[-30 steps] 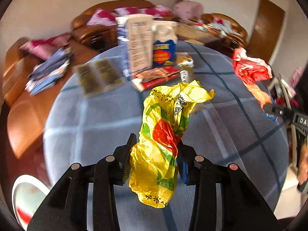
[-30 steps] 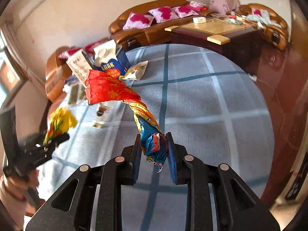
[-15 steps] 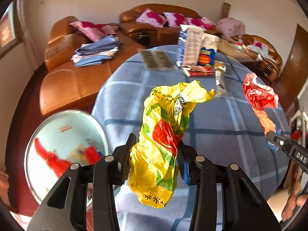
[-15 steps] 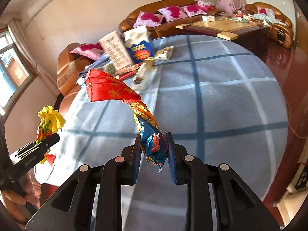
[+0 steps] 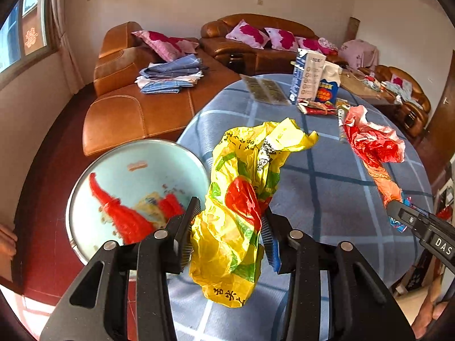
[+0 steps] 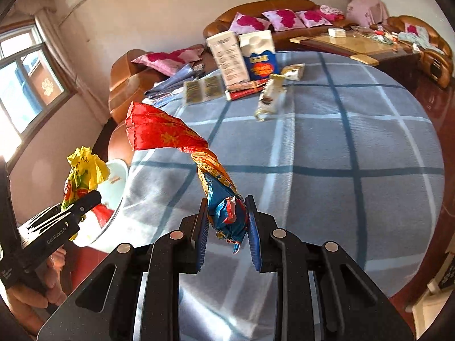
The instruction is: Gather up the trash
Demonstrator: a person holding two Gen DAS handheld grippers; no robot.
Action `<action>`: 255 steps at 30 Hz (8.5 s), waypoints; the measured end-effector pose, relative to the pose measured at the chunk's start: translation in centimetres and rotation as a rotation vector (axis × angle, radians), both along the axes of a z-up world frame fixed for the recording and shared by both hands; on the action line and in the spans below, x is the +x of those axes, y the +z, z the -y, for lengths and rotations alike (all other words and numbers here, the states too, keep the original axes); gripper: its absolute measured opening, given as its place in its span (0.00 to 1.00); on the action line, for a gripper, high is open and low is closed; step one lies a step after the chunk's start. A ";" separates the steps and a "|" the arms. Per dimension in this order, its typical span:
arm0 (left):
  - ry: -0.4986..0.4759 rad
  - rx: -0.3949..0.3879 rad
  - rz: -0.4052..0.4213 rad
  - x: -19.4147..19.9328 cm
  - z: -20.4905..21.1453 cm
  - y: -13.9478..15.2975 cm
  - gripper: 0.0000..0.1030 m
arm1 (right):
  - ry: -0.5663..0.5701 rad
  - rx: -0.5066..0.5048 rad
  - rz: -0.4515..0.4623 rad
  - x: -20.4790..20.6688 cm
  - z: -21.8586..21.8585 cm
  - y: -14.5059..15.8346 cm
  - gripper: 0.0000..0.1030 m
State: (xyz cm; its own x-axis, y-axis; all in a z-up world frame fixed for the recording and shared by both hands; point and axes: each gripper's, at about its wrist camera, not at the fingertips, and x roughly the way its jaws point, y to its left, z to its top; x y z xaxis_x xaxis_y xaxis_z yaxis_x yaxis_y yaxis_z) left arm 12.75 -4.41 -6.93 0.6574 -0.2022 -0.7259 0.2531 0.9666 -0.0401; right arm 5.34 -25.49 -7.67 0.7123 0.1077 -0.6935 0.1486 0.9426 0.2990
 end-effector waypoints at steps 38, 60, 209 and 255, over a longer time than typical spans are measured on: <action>0.239 0.004 0.034 -1.1 -11.5 0.5 0.40 | 0.265 -0.117 0.070 5.9 -15.9 2.1 0.25; 0.284 0.033 -0.043 5.5 -12.0 -2.6 0.40 | 0.275 -0.252 -0.031 13.3 -19.4 -1.9 0.26; -0.093 -0.023 -0.057 18.5 20.7 -3.4 0.94 | -0.238 -0.148 -0.074 15.5 19.0 -1.3 0.09; -0.114 0.055 0.029 6.6 18.9 1.0 0.94 | -0.230 -0.116 -0.010 4.4 17.4 0.7 0.11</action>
State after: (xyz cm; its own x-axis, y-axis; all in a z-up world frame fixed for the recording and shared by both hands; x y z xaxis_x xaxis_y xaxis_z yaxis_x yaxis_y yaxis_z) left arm 19.40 -23.26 -5.96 0.6533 -0.2371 -0.7190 0.3617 0.9321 0.0213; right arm 9.77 -42.93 -6.93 0.7023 -0.1370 -0.6986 0.3650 0.9118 0.1882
